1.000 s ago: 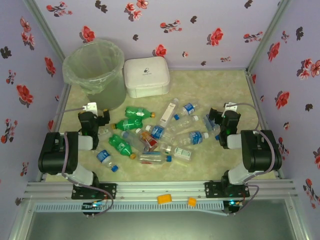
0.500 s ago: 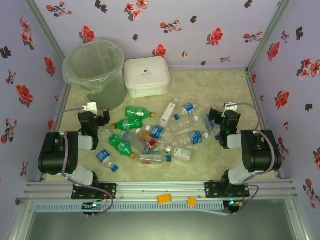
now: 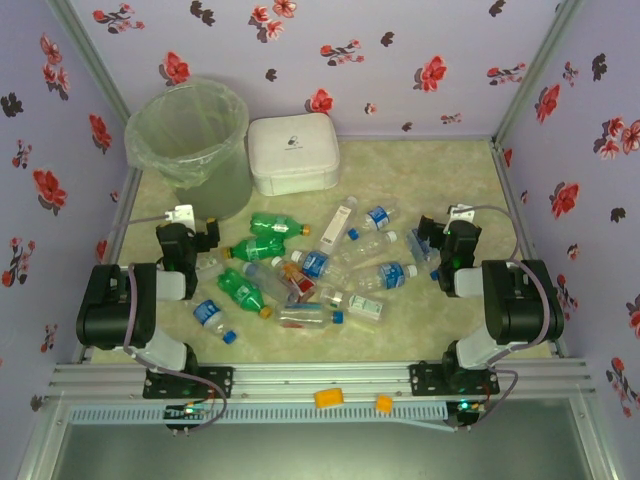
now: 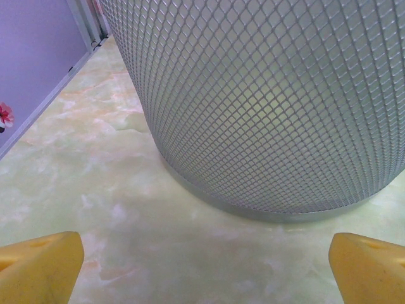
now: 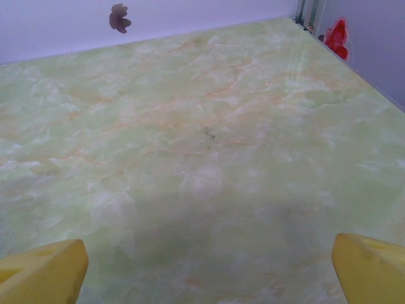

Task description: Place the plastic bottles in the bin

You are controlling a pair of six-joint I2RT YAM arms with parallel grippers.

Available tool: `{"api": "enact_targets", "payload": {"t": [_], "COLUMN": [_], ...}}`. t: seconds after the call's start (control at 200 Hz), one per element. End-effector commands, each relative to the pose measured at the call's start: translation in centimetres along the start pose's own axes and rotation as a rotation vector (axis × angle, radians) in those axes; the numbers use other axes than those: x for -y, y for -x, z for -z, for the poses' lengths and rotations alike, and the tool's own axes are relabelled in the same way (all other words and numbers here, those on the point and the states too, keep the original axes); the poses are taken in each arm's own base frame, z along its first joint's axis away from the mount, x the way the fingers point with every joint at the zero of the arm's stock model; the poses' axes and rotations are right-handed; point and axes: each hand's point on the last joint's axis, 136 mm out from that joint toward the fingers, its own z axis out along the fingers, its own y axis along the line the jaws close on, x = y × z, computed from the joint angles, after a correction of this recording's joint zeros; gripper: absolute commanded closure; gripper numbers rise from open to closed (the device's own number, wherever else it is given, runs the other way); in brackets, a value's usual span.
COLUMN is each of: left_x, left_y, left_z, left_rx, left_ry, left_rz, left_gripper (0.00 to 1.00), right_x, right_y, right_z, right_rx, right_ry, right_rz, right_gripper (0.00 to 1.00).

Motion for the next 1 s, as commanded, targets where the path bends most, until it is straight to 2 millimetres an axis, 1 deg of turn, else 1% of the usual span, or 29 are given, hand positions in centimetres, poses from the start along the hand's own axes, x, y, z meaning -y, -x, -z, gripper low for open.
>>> {"api": "enact_targets", "payload": {"t": [0.0, 0.055, 0.07, 0.12, 0.13, 0.17, 0.225, 0.255, 0.305, 0.405, 0.475, 0.51, 0.595, 0.645, 0.705, 0.775, 0.815, 0.895, 0.995], "left_x": [-0.1, -0.3, -0.4, -0.5, -0.5, -0.5, -0.7, -1.0, -1.5, -2.5, -2.2, -2.2, -2.4, -2.3, -1.7, -1.5, -0.9, 1.4, 5.1], "left_y": [0.9, 1.3, 1.4, 2.0, 2.2, 2.6, 3.2, 3.4, 3.6, 3.8, 4.1, 4.6, 5.8, 6.4, 7.1, 6.8, 6.5, 6.5, 6.6], "left_z": [-0.1, 0.0, 0.1, 0.3, 0.4, 0.7, 1.2, 1.6, 2.4, 4.4, 5.8, 6.8, 8.8, 9.9, 10.8, 11.2, 11.1, 10.8, 10.5], "left_rx": [0.025, 0.028, 0.024, 0.02, 0.023, 0.018, 0.024, 0.024, 0.022, 0.036, 0.031, 0.029, 0.013, 0.017, 0.027, 0.005, -0.021, -0.065, -0.112], "left_ry": [-0.003, 0.01, 0.013, 0.016, 0.015, 0.018, 0.029, 0.052, 0.081, 0.122, 0.117, 0.116, 0.11, 0.092, 0.048, 0.04, 0.014, -0.073, -0.156], "left_rz": [0.002, 0.008, 0.009, 0.008, 0.008, 0.007, 0.007, 0.006, 0.059, 0.163, 0.152, 0.168, 0.272, 0.362, 0.457, 0.615, 0.693, 0.785, 0.778], "left_gripper": [0.0, 0.0, 0.0, 0.0, 0.0, 0.0, 0.0, 0.0, 0.0, 0.0, 0.0, 0.0, 0.0, 0.0, 0.0, 0.01, 0.02, 0.03, 0.03], "right_x": [0.1, 0.2, 0.2, 0.4, 0.4, 0.5, 0.6, 0.6, 0.6, 0.5, 0.2, -0.1, -1.0, -1.5, -2.2, -2.9, -3.3, -3.9, -5.0], "right_y": [0.6, 1.0, 1.0, 1.9, 1.7, 2.1, 3.1, 3.5, 4.2, 4.8, 4.7, 4.6, 4.4, 3.6, 2.6, 1.3, 0.7, -0.7, -1.8], "right_z": [-0.1, 0.2, 0.3, 1.0, 1.0, 1.5, 2.2, 2.5, 2.9, 3.6, 4.3, 4.7, 6.0, 6.6, 7.4, 8.3, 8.7, 9.4, 9.9], "right_rx": [0.023, 0.04, 0.04, 0.061, 0.052, 0.048, 0.057, 0.056, 0.053, 0.015, -0.041, -0.069, -0.151, -0.219, -0.296, -0.388, -0.435, -0.533, -0.609], "right_ry": [-0.002, -0.012, -0.016, -0.03, -0.032, -0.038, -0.046, -0.052, -0.063, -0.071, -0.059, -0.047, -0.012, 0.004, 0.026, 0.04, 0.04, 0.053, 0.098], "right_rz": [0.012, 0.011, 0.013, 0.01, 0.011, 0.013, 0.013, 0.013, 0.009, -0.036, -0.078, -0.098, -0.151, -0.179, -0.201, -0.224, -0.231, -0.23, -0.186], "right_gripper": [0.01, 0.01, 0.01, 0.01, 0.01, 0.01, 0.01, 0.01, 0.01, 0.01, 0.01, 0.01, 0.01, 0.01, 0.01, 0.0, 0.0, 0.0, 0.01]}}
